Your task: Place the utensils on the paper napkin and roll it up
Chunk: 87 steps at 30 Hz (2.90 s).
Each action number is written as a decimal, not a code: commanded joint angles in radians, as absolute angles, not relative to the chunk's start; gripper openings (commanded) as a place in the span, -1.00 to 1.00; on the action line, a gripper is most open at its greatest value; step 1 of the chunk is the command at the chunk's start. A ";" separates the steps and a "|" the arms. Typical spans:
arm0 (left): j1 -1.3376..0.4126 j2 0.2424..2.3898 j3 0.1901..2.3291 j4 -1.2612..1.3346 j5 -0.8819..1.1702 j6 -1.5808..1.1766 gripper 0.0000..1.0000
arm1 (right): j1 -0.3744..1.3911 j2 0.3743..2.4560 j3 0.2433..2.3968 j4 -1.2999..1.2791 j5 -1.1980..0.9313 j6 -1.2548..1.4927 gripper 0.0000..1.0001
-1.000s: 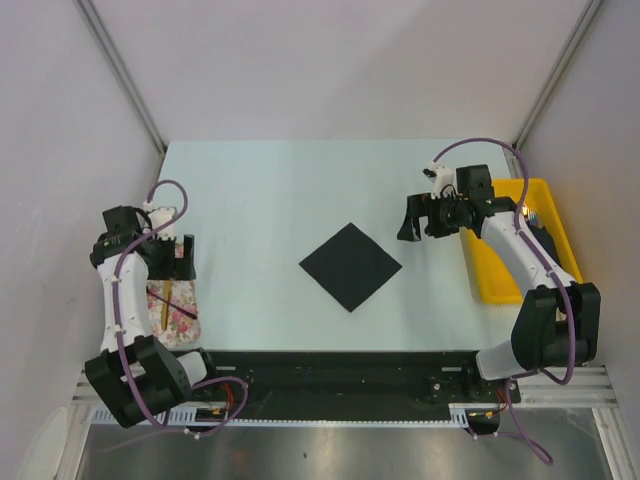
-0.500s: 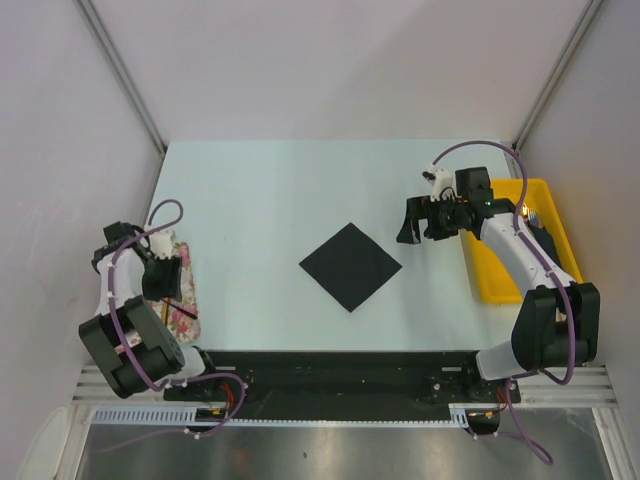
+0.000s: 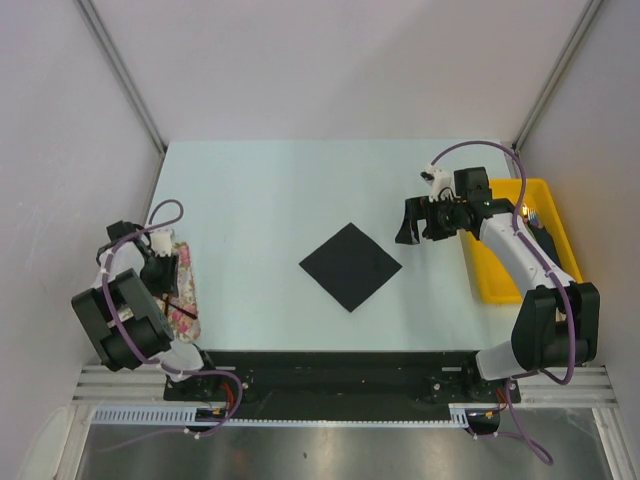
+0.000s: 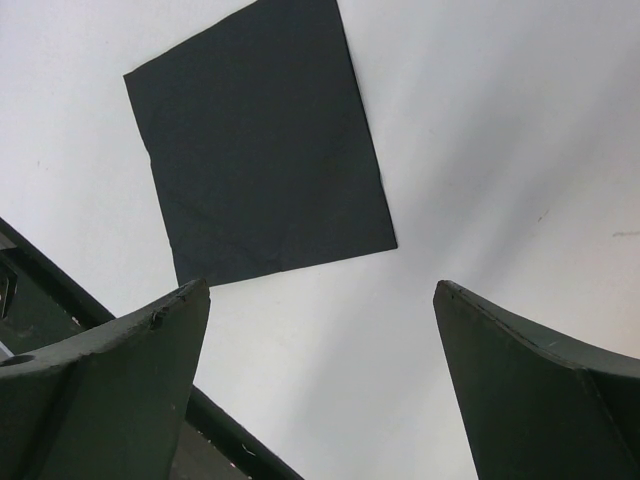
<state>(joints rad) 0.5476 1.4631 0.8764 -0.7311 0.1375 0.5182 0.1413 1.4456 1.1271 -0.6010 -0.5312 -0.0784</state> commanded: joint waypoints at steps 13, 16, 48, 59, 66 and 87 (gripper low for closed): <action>0.558 1.606 0.897 -0.607 0.109 0.472 -0.21 | 0.140 1.431 1.123 -0.592 -0.528 -0.081 0.99; 0.560 1.598 0.870 -0.600 0.106 0.476 -0.27 | 0.133 1.431 1.124 -0.591 -0.528 -0.081 0.99; 0.560 1.374 0.862 -0.584 0.216 0.342 -1.00 | 0.118 1.414 1.108 -0.574 -0.540 -0.072 0.99; 0.558 1.316 0.861 -0.558 0.235 0.310 -1.00 | 0.118 1.407 1.103 -0.571 -0.540 -0.071 1.00; 0.560 1.393 0.884 -0.566 0.169 0.269 0.00 | 0.117 1.411 1.103 -0.569 -0.543 -0.072 0.99; 0.560 1.542 0.838 -0.522 0.071 0.236 -0.31 | 0.114 1.433 1.108 -0.568 -0.540 -0.071 1.00</action>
